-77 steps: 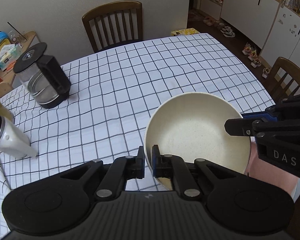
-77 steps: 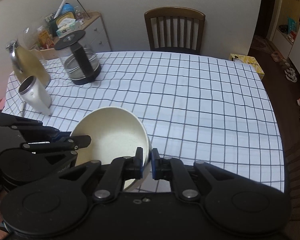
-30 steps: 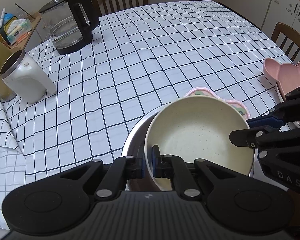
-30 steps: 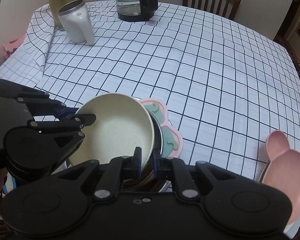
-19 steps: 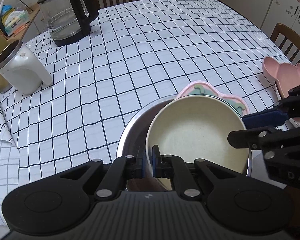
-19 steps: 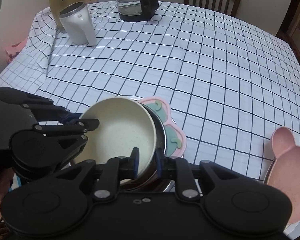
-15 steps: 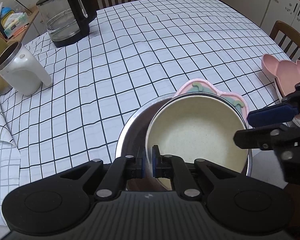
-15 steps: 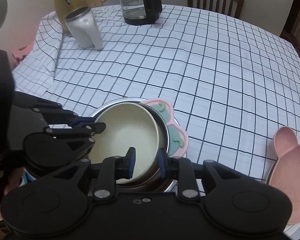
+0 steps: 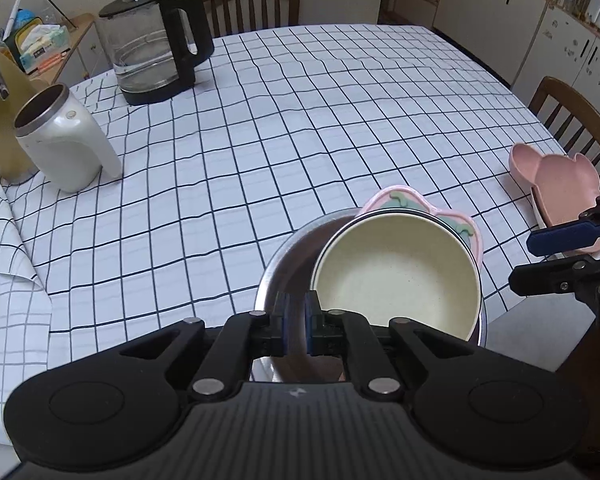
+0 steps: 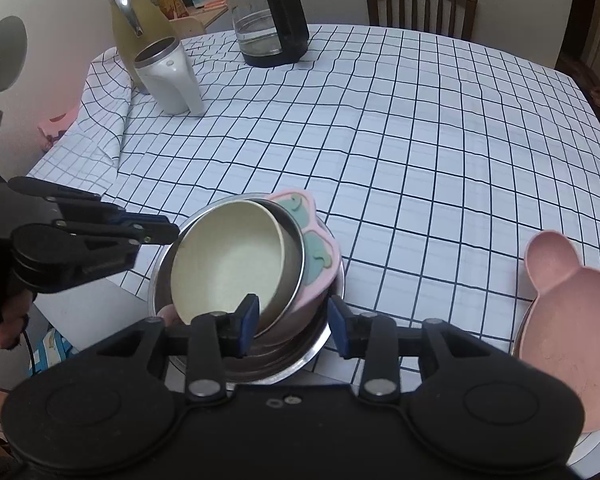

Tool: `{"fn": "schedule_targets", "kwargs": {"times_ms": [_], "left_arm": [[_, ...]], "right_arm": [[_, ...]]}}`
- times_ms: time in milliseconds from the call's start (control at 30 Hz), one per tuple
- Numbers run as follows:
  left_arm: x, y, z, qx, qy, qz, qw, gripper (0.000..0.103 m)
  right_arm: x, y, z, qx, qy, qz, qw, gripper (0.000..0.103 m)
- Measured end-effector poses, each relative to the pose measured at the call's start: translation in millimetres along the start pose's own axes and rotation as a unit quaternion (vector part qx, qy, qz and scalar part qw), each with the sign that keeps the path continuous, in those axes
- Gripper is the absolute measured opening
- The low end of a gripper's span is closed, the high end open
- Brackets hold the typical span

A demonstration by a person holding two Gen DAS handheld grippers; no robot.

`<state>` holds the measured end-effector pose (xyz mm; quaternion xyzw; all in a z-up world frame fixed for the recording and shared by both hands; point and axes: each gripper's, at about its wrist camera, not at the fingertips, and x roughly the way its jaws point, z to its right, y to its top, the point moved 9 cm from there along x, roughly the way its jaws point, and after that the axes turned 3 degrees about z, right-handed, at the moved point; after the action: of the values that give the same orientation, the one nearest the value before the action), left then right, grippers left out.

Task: Organize plates and bowls
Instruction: 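Lower the cream bowl into the pink pot and open both grippers, then close both grippers on the steel bowl's rim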

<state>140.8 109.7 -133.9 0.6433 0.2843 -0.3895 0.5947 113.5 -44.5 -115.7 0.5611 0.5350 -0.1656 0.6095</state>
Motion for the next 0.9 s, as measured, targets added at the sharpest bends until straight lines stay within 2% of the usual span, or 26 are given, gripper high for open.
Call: {"fn": "schedule_targets", "kwargs": {"times_ms": [333, 400, 500, 533, 567, 700, 833, 900], "left_arm": [[-18.5, -0.5, -18.3, -0.023, 0.005, 0.020, 0.9995, 0.010], [-21.2, -0.3, -20.2, -0.027, 0.003, 0.024, 0.9994, 0.014], [-25.6, -0.3, -24.1, -0.036, 0.004, 0.036, 0.9987, 0.045], [-27.8, 0.2, -25.8, -0.038, 0.007, 0.043, 0.9983, 0.064], [-30.0, 1.3, -27.6, -0.040, 0.009, 0.052, 0.9978, 0.074], [-30.3, 1.9, -33.9, -0.050, 0.006, 0.057, 0.9971, 0.075], [-17.1, -4.0, -41.6, -0.057, 0.008, 0.042, 0.9975, 0.075], [-7.5, -8.3, -44.8, -0.056, 0.012, 0.035, 0.9978, 0.075]], "right_arm": [[-13.9, 2.3, 0.0, 0.000, 0.009, 0.031, 0.999, 0.061], [-16.6, 3.5, -0.4, -0.003, 0.008, 0.036, 0.999, 0.064], [-19.7, 5.0, -0.5, -0.003, 0.008, 0.041, 0.999, 0.066], [-20.6, 5.4, -0.1, -0.003, 0.007, 0.044, 0.999, 0.069], [-21.4, 5.6, 0.6, -0.003, 0.007, 0.046, 0.999, 0.071], [-24.0, 4.9, 1.3, -0.006, 0.004, 0.052, 0.999, 0.077], [-20.8, -1.5, 2.5, -0.013, -0.003, 0.061, 0.998, 0.097], [-12.8, -9.4, 3.0, -0.017, -0.009, 0.057, 0.998, 0.100]]}}
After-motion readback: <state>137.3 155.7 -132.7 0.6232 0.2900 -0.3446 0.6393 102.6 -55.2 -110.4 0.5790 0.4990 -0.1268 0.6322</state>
